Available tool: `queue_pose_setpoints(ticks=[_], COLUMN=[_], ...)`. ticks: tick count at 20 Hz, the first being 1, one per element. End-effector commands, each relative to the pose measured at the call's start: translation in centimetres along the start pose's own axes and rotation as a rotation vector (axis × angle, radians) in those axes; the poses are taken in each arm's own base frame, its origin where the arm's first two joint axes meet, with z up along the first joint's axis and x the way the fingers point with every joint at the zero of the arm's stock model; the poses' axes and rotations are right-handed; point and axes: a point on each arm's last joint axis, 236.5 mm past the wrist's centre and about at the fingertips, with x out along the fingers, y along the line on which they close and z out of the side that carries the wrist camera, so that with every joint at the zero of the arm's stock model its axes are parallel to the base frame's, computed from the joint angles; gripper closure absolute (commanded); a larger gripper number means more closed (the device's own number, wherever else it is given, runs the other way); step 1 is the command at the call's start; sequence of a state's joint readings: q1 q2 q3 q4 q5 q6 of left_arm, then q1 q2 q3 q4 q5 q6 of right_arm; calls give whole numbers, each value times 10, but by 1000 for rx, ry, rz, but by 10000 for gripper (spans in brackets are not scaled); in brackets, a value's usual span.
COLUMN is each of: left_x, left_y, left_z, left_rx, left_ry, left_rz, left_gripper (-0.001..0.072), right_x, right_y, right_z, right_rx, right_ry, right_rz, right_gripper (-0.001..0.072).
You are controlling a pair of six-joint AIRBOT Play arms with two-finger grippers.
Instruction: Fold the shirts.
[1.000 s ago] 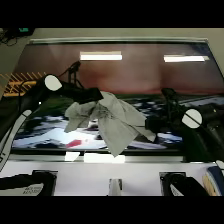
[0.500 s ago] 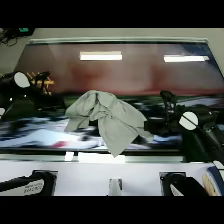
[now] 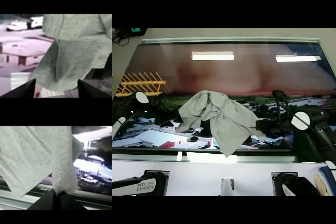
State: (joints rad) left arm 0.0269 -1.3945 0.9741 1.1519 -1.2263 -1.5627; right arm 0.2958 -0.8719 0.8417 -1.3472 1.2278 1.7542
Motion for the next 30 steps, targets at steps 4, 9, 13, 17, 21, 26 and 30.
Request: queue_pose_setpoints(ticks=[4, 9, 13, 17, 21, 26, 30], left_x=[27, 36, -47, -296, -560, -594, -523], left_y=[-10, -16, -46, -92, -108, -92, -62], left_z=[1, 8, 51, 91, -13, -100, -77], left_rx=[-47, -19, 152, 280, 330, 251, 183], left_ry=[29, 4, -233, -876, -1571, -1690, -1482], left_rz=[-82, -74, -104, -123, 27, 198, 182], left_gripper=[108, 675, 676, 676, 677, 677, 676], right_x=[0, 0, -40, -218, -457, -485, -436], right_y=[1, 2, -25, -41, -38, -46, -66], right_z=[4, 6, 44, 145, 163, 139, 131], right_rx=[0, 0, -85, -153, -60, 11, 20], right_ry=[-18, -27, -148, -631, -1262, -1279, -1048], right_rz=[4, 7, -157, -408, -538, -531, -603], right_gripper=[691, 691, 691, 691, 691, 691, 691])
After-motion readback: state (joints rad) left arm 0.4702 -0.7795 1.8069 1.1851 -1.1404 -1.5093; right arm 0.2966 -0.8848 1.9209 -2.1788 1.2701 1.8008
